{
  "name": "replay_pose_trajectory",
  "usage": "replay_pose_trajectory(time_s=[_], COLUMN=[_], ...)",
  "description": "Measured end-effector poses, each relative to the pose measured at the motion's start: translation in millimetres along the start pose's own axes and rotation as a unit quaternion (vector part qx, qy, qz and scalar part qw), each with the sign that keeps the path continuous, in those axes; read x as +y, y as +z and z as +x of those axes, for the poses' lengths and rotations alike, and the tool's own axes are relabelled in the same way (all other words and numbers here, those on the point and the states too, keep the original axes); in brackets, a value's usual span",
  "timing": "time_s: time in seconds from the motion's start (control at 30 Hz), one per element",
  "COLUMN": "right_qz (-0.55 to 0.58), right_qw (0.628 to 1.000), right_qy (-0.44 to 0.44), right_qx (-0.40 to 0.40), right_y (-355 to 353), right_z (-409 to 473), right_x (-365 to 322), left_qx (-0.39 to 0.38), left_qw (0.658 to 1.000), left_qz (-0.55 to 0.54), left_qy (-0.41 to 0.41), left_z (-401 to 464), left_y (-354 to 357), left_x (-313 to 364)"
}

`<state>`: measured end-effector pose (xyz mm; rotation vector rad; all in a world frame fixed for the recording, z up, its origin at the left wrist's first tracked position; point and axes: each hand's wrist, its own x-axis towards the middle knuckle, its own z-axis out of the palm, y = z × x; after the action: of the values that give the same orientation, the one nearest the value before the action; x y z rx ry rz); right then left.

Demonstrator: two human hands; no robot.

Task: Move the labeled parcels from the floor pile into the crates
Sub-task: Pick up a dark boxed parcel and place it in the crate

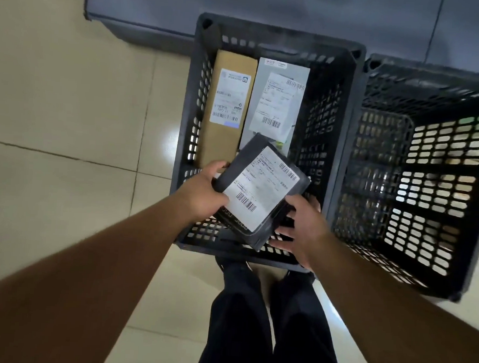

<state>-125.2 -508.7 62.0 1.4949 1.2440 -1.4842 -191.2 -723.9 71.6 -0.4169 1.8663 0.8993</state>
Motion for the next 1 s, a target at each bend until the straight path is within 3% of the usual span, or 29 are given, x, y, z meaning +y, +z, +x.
replay_pose_trajectory(time_s=[0.2,0.3,0.4,0.63,0.77,0.87,1.0], right_qz=[-0.094,-0.271,-0.339,-0.309,-0.287,-0.265,-0.247], right_qw=[0.993,0.95,0.92,0.943,0.952,0.961,0.968], right_qy=[-0.041,-0.117,-0.176,-0.122,-0.11,-0.081,-0.042], right_qx=[0.052,0.105,0.083,-0.023,0.004,0.0,-0.002], right_y=[-10,-16,-19,-6,1,5,12], right_z=[2,1,5,11,18,20,21], right_x=[-10,-25,-37,-39,-25,-11,7], left_qx=[-0.029,-0.039,-0.031,-0.03,0.058,0.13,0.171], left_qw=[0.998,0.999,0.999,0.997,0.994,0.983,0.966], left_qz=[-0.053,-0.005,-0.007,-0.074,-0.092,-0.118,-0.167], left_qy=[-0.001,0.028,0.035,0.022,0.005,-0.055,-0.103], left_z=[5,2,4,8,15,19,28], left_y=[-4,-5,-7,-14,-12,-4,11], left_x=[-5,-1,0,-1,-11,-20,-30])
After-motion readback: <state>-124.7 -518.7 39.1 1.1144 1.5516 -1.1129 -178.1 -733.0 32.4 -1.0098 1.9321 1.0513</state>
